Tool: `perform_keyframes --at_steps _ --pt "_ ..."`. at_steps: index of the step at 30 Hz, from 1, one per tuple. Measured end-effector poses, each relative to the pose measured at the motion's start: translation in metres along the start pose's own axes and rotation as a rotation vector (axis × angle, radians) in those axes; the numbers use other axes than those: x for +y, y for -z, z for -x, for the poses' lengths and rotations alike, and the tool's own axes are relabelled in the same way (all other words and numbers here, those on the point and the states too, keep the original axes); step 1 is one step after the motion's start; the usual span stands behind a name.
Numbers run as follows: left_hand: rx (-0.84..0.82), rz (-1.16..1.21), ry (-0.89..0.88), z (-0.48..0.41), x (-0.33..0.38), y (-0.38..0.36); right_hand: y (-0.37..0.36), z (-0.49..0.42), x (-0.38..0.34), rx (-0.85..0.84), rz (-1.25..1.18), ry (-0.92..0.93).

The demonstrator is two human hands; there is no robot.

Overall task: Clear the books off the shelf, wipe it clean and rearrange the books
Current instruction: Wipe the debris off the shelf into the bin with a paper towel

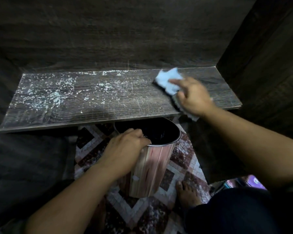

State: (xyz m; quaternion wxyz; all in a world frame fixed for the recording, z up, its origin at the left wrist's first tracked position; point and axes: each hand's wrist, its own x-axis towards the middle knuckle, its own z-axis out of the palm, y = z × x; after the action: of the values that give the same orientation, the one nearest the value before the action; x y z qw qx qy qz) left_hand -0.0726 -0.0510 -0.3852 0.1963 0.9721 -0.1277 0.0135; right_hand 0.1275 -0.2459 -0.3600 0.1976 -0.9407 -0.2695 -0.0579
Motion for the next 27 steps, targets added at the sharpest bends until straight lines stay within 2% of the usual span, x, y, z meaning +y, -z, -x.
perform_keyframes --at_steps 2,3,5,9,11,14,16,18,20,21,25,27 --pt "0.0 -0.008 0.003 0.001 0.0 0.0 0.016 -0.008 0.036 0.111 0.268 -0.191" --pt "0.006 -0.009 0.001 0.001 0.0 0.0 0.022 -0.009 0.056 0.087 0.379 -0.295" --pt "0.009 -0.012 -0.003 0.001 -0.001 0.0 0.023 -0.003 0.085 -0.034 0.404 -0.439" --pt "0.006 -0.025 -0.01 -0.001 -0.002 -0.001 0.012 -0.003 0.076 -0.016 0.177 -0.482" --pt "0.014 -0.026 -0.014 -0.002 -0.001 0.0 0.007 -0.004 0.051 -0.022 0.133 -0.379" --pt "0.019 -0.017 0.002 -0.001 0.001 0.001 -0.004 0.0 0.017 -0.058 -0.096 -0.231" --pt "0.026 -0.015 -0.003 -0.002 0.002 0.001 -0.004 0.001 0.001 -0.056 -0.374 -0.266" --pt "0.027 -0.011 0.0 -0.001 0.001 0.002 0.008 -0.01 -0.002 0.04 -0.579 -0.378" --pt "0.032 -0.017 0.002 0.0 0.0 0.001 0.021 -0.025 0.014 0.166 -0.443 -0.403" --pt "0.035 -0.023 -0.002 0.0 -0.001 0.001 0.025 -0.029 0.026 0.175 -0.32 -0.401" --pt "0.036 -0.046 -0.009 0.003 -0.002 0.002 0.002 -0.027 0.056 -0.051 0.191 -0.49" --pt "0.049 -0.043 -0.012 0.003 -0.001 0.003 -0.014 -0.033 0.045 -0.029 0.224 -0.492"
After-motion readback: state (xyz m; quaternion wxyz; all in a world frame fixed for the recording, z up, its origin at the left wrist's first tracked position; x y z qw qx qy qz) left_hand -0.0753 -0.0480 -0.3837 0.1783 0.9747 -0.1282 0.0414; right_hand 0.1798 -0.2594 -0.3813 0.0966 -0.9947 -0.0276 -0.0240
